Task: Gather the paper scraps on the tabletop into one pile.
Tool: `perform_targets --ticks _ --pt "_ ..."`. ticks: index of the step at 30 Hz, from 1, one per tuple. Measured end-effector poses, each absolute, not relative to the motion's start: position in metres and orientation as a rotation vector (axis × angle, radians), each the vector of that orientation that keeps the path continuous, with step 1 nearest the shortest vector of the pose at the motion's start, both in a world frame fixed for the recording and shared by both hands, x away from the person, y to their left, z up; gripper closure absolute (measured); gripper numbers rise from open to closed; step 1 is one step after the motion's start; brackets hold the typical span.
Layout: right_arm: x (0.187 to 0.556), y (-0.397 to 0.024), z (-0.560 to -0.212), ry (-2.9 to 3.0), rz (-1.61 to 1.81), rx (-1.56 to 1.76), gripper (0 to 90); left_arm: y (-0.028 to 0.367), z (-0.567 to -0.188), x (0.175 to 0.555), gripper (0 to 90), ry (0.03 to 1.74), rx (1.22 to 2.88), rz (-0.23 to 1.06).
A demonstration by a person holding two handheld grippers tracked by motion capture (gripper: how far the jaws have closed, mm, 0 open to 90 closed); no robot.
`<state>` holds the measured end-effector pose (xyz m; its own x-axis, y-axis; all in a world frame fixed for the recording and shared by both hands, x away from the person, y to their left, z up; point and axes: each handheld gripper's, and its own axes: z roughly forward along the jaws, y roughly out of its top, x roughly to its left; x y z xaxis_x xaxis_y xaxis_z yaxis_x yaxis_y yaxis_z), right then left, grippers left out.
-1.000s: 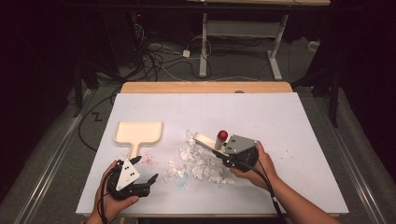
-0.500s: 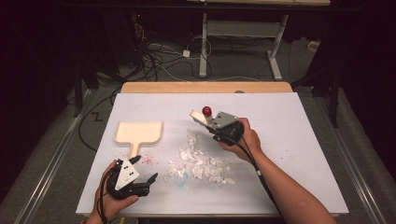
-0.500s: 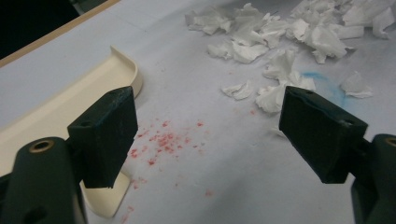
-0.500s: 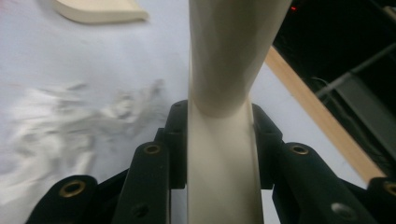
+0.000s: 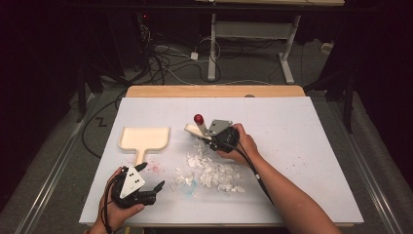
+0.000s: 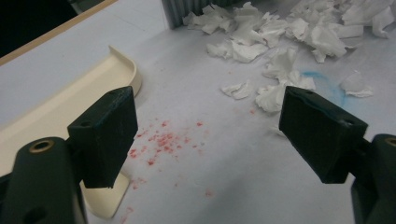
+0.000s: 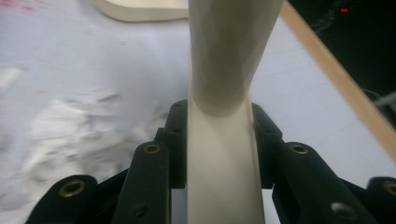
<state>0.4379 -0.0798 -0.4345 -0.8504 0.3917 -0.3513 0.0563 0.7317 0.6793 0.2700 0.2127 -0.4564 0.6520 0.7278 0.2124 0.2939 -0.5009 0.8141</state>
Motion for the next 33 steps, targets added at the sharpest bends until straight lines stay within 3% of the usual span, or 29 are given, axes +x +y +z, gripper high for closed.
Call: perform_targets --ticks 16,33 --pt "0.38 -0.09 -0.432 2.615 1.008 -0.048 68.0 0.21 -0.452 0.266 18.7 0.768 2.076 0.714" --pt "0.378 -0.128 -0.397 2.431 1.17 0.232 68.1 0.21 -0.451 0.267 18.5 0.783 2.077 0.736"
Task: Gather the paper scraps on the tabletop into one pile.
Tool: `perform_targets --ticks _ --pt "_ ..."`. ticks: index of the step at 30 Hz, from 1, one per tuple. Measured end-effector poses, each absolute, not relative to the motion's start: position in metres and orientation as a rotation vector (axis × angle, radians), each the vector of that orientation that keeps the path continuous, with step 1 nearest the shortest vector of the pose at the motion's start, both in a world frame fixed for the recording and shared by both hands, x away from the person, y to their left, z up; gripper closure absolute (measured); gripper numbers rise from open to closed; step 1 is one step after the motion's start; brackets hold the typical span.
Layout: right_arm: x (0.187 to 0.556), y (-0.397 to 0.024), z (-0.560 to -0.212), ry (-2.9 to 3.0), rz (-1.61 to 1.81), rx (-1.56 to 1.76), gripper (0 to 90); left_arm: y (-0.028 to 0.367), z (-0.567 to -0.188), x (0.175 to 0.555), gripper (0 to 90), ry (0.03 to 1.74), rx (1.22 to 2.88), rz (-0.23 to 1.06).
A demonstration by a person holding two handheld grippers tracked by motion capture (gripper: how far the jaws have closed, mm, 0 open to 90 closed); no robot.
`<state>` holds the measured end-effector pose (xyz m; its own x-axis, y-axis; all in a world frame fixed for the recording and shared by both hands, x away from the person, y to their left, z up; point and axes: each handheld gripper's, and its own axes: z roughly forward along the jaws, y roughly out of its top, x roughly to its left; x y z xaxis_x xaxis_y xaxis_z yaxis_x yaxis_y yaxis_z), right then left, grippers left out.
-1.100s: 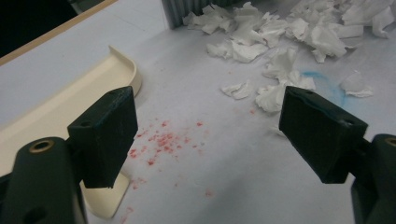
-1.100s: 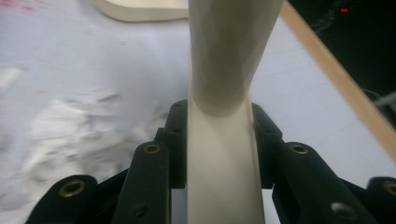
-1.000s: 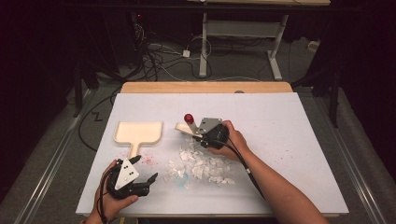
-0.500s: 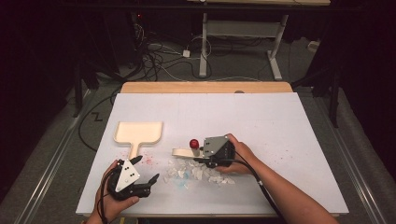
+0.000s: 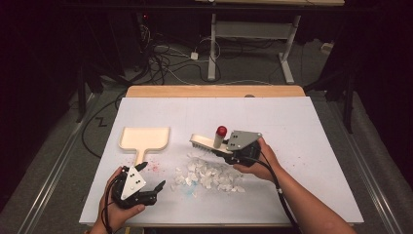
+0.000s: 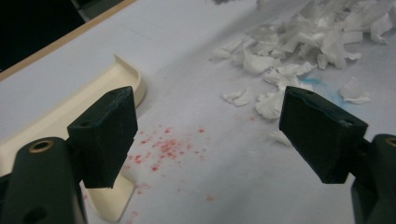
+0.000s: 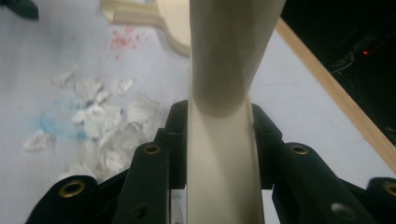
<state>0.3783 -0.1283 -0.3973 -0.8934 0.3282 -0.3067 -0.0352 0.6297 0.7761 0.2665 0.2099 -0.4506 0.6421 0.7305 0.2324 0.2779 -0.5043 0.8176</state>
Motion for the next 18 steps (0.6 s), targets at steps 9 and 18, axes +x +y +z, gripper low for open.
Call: perform_targets --ticks 9,18 --pt "0.326 -0.105 -0.385 2.492 1.304 0.373 68.1 0.24 -0.432 0.258 18.3 0.905 1.869 0.826" --pt "0.296 -0.049 -0.417 2.67 1.343 0.386 68.1 0.247 -0.429 0.256 18.3 0.931 1.822 0.84"
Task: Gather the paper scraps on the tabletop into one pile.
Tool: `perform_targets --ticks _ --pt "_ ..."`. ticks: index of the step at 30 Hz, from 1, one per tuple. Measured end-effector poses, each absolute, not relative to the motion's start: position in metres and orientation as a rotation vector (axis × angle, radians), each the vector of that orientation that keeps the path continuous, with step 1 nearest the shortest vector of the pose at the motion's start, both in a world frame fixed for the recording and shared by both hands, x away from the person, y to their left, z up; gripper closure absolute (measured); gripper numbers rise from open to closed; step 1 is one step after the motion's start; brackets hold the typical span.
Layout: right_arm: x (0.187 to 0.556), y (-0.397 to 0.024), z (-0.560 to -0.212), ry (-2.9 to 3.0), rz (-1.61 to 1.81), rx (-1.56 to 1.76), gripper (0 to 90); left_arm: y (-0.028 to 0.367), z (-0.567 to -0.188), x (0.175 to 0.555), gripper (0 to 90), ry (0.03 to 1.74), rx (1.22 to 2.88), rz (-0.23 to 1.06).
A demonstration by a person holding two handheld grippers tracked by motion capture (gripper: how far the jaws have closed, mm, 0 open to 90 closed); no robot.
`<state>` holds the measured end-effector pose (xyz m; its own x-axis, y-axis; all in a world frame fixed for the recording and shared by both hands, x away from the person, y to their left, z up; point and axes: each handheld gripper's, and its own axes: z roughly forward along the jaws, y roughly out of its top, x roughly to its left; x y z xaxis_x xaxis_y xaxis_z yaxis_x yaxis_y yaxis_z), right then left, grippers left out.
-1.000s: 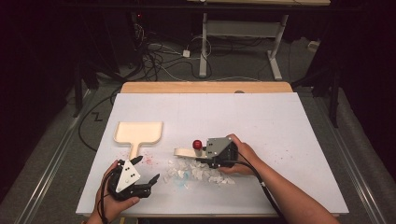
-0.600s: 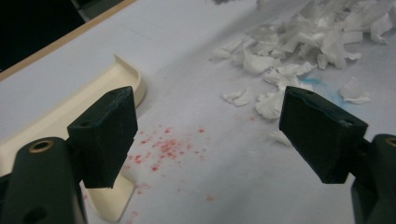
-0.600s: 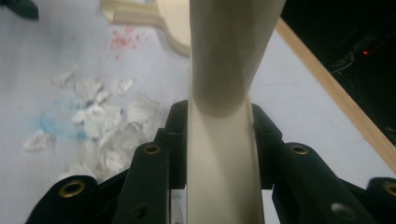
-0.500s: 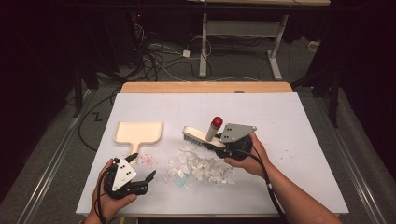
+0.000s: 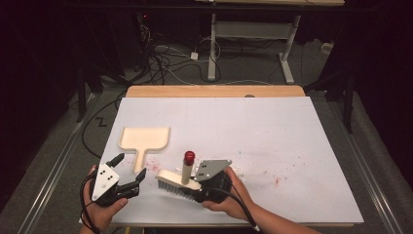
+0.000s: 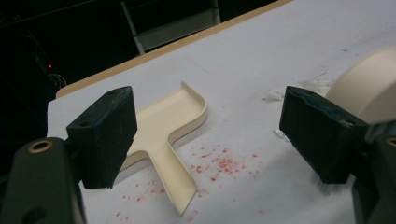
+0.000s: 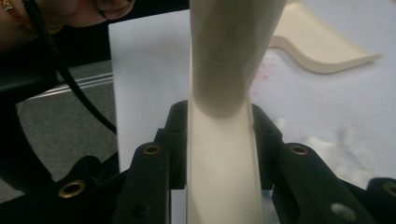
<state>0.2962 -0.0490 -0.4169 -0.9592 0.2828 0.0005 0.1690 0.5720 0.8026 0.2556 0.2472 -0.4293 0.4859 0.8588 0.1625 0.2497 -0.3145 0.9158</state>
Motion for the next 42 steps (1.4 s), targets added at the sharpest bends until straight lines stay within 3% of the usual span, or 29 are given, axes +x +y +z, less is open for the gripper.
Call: perform_targets --ticks 7,25,35,42 --pt "0.305 -0.035 -0.432 2.697 1.284 0.479 68.1 0.245 -0.431 0.255 18.3 0.912 1.841 0.821" --pt "0.326 -0.094 -0.407 2.536 1.141 0.643 68.0 0.229 -0.437 0.259 18.3 0.868 1.934 0.776" --pt "0.321 -0.146 -0.377 2.448 1.227 0.623 68.0 0.227 -0.438 0.26 18.3 0.855 1.954 0.764" --pt "0.319 -0.205 -0.382 2.42 1.17 0.689 68.0 0.222 -0.44 0.26 18.3 0.845 1.982 0.755"
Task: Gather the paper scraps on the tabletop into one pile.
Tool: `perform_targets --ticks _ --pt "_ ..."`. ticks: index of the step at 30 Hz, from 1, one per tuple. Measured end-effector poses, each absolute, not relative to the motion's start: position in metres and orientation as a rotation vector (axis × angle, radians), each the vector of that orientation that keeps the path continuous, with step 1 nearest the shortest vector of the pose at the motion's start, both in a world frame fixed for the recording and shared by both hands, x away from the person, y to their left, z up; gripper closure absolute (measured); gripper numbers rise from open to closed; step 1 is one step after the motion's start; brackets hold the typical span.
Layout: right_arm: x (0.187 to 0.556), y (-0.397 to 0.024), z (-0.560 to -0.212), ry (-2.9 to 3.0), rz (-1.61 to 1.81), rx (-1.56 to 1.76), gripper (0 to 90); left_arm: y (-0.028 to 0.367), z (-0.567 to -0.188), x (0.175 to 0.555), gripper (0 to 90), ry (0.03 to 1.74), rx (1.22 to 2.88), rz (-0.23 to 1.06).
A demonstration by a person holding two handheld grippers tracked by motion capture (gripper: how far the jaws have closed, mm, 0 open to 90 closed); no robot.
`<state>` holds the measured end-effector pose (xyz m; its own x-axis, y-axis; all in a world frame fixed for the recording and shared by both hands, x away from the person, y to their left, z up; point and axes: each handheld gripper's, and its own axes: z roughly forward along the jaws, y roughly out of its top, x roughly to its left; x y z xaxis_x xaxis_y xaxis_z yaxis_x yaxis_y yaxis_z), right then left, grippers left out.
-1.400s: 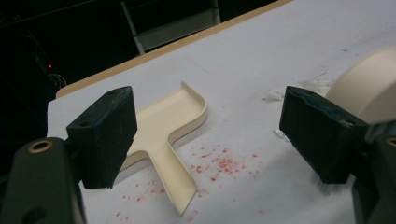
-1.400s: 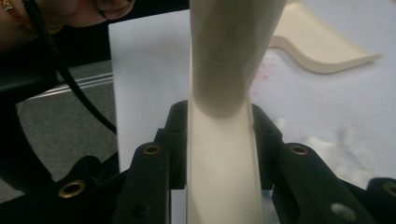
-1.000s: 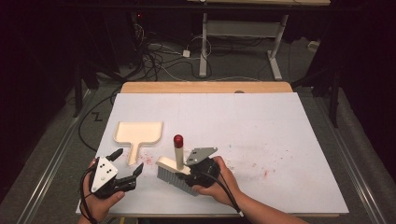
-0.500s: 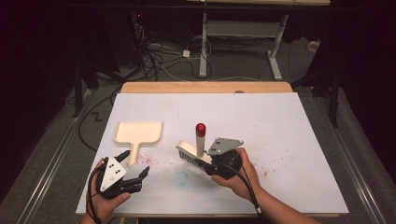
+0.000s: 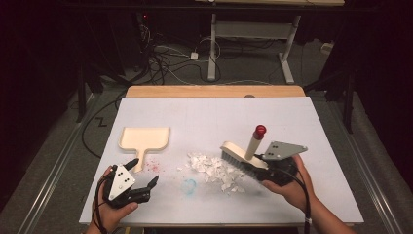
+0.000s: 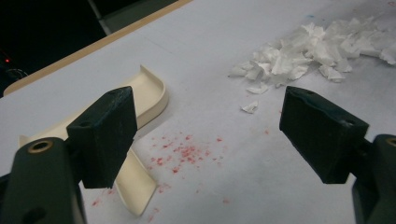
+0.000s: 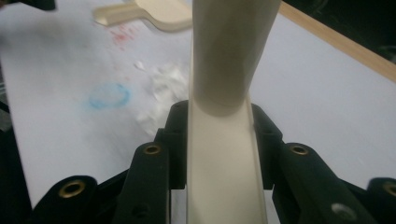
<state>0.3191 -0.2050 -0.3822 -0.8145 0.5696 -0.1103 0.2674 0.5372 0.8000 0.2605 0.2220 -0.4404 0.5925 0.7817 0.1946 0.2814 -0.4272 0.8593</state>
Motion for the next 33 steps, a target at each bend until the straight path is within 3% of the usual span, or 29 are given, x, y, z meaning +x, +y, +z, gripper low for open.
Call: perform_targets --ticks 9,16,24,33 --pt "0.321 -0.258 -0.413 2.445 1.138 0.741 68.0 0.212 -0.443 0.262 18.3 0.793 2.04 0.763" --pt "0.321 -0.266 -0.417 2.508 1.06 0.712 68.0 0.211 -0.444 0.263 18.3 0.776 2.055 0.751" --pt "0.315 -0.23 -0.419 2.594 0.996 0.526 68.0 0.21 -0.444 0.263 18.3 0.763 2.061 0.749" --pt "0.329 -0.175 -0.42 2.535 1.045 0.542 68.1 0.211 -0.445 0.265 18.4 0.769 2.063 0.742"
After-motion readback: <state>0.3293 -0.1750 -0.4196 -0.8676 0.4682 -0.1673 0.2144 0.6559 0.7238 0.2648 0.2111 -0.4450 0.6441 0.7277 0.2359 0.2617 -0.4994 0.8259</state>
